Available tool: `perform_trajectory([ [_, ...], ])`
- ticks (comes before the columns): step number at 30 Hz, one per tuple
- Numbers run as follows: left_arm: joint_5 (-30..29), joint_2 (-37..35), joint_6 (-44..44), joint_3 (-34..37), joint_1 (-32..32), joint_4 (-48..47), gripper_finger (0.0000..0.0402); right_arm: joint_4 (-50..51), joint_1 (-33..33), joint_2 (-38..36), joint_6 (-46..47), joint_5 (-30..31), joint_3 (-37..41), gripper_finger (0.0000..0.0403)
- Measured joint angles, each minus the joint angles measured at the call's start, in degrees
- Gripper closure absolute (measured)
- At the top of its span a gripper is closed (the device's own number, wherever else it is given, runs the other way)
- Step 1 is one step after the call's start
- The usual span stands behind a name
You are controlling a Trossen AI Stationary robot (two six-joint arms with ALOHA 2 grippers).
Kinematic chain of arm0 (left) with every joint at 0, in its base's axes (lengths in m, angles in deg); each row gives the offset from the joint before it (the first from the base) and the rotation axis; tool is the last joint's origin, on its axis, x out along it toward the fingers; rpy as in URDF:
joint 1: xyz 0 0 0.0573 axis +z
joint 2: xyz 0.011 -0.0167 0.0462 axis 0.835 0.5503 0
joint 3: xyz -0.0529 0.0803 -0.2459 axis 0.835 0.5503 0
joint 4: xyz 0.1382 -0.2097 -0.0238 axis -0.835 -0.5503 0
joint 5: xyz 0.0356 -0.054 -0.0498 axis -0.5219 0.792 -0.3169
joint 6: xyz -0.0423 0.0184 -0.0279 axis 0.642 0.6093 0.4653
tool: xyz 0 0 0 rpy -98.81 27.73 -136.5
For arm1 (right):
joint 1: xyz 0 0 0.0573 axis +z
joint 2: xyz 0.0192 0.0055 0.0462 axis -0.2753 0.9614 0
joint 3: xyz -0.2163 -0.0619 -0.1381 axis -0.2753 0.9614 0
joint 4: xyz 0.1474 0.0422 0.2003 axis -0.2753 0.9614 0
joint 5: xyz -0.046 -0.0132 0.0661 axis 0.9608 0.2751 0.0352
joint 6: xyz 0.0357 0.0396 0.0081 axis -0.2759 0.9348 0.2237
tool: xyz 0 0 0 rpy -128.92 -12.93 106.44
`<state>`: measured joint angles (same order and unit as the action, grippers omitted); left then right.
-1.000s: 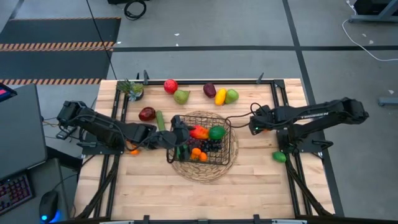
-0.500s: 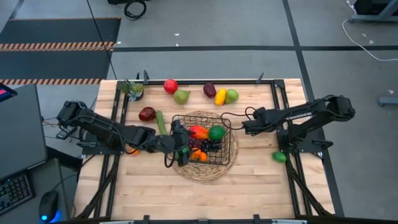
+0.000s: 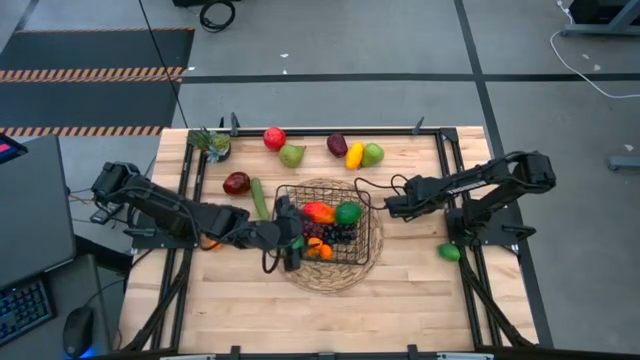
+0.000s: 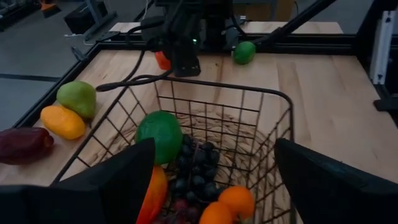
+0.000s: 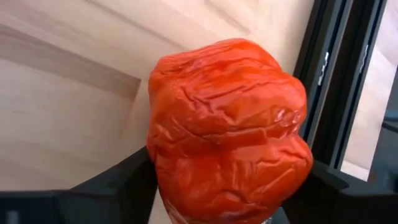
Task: Build produce basket
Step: Put the tangerine into the black wire basket
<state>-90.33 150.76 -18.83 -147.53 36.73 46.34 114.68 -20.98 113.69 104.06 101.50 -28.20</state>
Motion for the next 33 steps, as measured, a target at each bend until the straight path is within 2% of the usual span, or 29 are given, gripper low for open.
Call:
perform_trajectory([
  [2, 0.04, 0.0, 0.0, 0.0, -0.34, 0.02, 0.0065, -0.51, 0.73, -0.71, -0.14, 1.11, -0.02, 0.0144],
  [9, 0.0, 0.0, 0.46, 0.0, -0.32, 0.0, 0.0065, -0.54, 4.08, -5.66, 0.12, 6.4, -1.19, 0.0144],
  [17, 0.02, 0.0, 0.48, 0.0, -0.35, 0.0, 0.0065, 0.04, 10.01, -11.92, -3.65, 13.96, -12.05, 0.0134],
  [24, -0.12, 0.0, 0.42, 0.0, -0.19, 0.01, 0.0065, -13.53, 17.72, -11.87, -17.13, 16.87, -22.42, 0.0139],
  [28, -4.58, 0.0, 0.42, 0.0, -0.17, 0.09, 0.0065, -25.06, 21.22, -9.79, -26.13, 17.5, -23.65, 0.0136],
  [33, -5.42, 0.0, 0.44, 0.0, -0.17, -0.17, 0.0065, -31.12, 23.0, -5.23, -28.93, 13.89, -23.63, 0.0134],
])
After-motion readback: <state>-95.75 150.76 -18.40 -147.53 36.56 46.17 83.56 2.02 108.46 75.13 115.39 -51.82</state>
